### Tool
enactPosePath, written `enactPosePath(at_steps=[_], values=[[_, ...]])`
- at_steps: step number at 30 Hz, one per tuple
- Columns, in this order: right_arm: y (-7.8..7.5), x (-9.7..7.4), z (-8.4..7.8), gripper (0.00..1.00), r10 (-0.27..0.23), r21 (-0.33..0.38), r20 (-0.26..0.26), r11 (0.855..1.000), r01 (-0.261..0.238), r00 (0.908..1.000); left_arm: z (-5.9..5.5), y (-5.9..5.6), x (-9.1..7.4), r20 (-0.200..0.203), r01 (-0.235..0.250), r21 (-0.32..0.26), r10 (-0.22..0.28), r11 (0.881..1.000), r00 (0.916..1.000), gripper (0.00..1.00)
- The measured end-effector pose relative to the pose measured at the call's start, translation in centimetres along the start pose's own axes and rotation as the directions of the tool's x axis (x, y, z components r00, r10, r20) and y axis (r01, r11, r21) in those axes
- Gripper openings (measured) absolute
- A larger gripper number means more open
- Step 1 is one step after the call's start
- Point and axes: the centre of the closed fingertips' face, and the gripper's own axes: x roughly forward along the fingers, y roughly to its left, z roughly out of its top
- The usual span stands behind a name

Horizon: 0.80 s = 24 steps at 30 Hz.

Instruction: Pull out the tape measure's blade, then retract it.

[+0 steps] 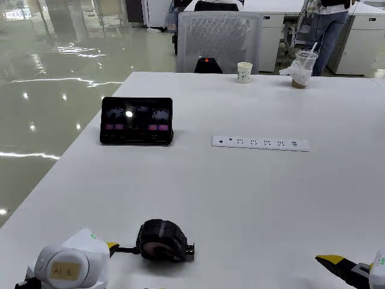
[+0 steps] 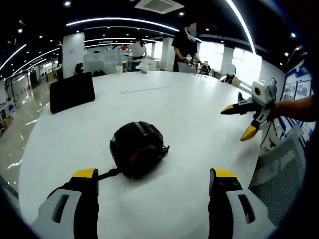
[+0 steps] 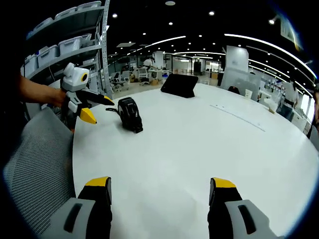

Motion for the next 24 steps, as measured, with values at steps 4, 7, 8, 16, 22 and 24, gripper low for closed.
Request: enactPosePath(at_steps=[4, 7, 8, 16, 22, 24], values=[[0.3, -0.3, -0.2, 0.83, -0.007, 0.009, 0.011, 1.0, 0.007, 0.9999, 0.3, -0.3, -0.1, 0.019, 0.017, 0.004, -0.017, 1.0, 0.9997, 0.91], [0.5, -0.4, -0.3, 0.84, -0.007, 0.009, 0.015, 1.0, 0.007, 0.9999, 0.4, -0.5, -0.1, 0.024, 0.024, 0.01, -0.024, 1.0, 0.9994, 0.91], [0.5, -0.5, -0.3, 0.85, -0.008, 0.007, 0.015, 1.0, 0.008, 0.9998, 0.4, -0.6, -0.2, 0.03, 0.031, 0.01, -0.031, 0.999, 0.9991, 0.92], [0.8, -1.0, -0.1, 0.91, -0.015, -0.019, 0.036, 1.0, 0.016, 0.9992, -0.1, -1.5, -0.6, 0.033, 0.056, 0.055, -0.058, 0.997, 0.9978, 0.95], [1.0, -1.1, -0.2, 0.95, -0.017, -0.029, 0.043, 0.999, 0.018, 0.9989, -0.3, -1.5, -1.1, 0.033, 0.064, 0.063, -0.066, 0.996, 0.9972, 0.98], [1.1, -1.1, -0.2, 0.97, -0.021, -0.028, 0.044, 0.999, 0.022, 0.9988, -0.3, -1.6, -1.2, 0.04, 0.066, 0.067, -0.069, 0.996, 0.9968, 0.99]])
